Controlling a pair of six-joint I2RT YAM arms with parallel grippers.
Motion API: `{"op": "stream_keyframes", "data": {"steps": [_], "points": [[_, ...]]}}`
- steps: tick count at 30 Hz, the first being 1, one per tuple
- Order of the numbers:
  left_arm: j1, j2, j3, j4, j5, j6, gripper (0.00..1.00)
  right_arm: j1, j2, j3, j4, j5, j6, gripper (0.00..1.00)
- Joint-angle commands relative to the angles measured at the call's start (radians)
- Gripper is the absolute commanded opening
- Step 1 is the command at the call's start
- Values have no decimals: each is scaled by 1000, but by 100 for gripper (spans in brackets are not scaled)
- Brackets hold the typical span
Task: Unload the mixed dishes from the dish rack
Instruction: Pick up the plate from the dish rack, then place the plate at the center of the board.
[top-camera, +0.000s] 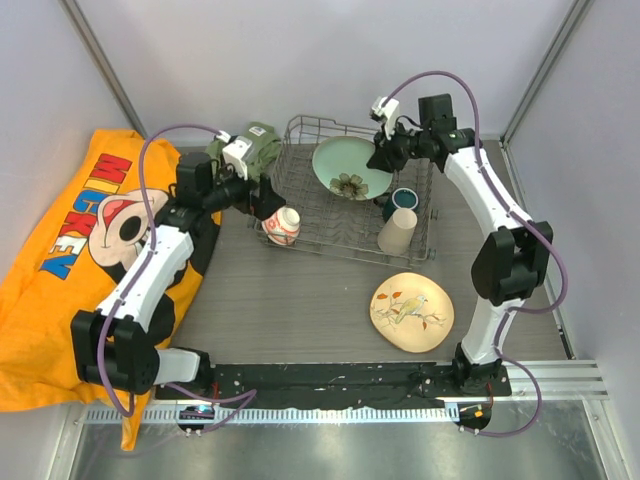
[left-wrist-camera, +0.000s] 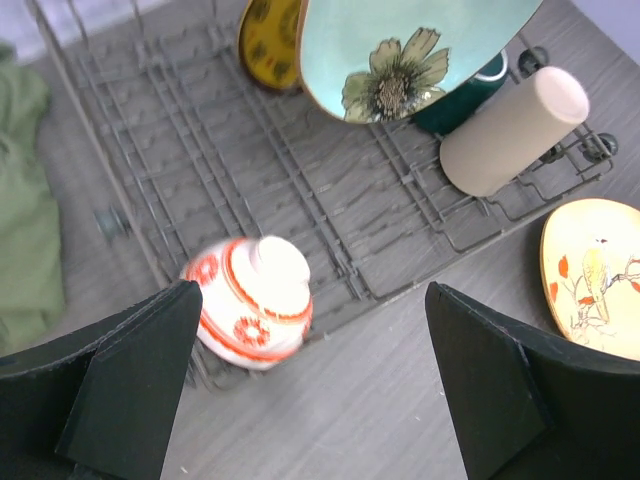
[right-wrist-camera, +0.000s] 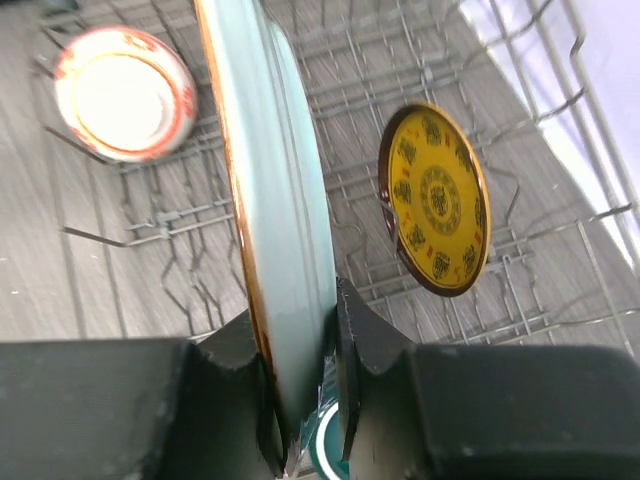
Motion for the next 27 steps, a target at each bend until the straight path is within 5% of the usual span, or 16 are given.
{"op": "stream_keyframes", "data": {"steps": [1,11,27], "points": [[7,14,101,45,109,87,100,19,-181,-7,93,-115,46,13],[-9,105,226,59,286,86,100,66,-353,-168,94,-178,94,13],[-151,95,140,114,525,121,92,113,-508,-306,94,-215,149,13]]}}
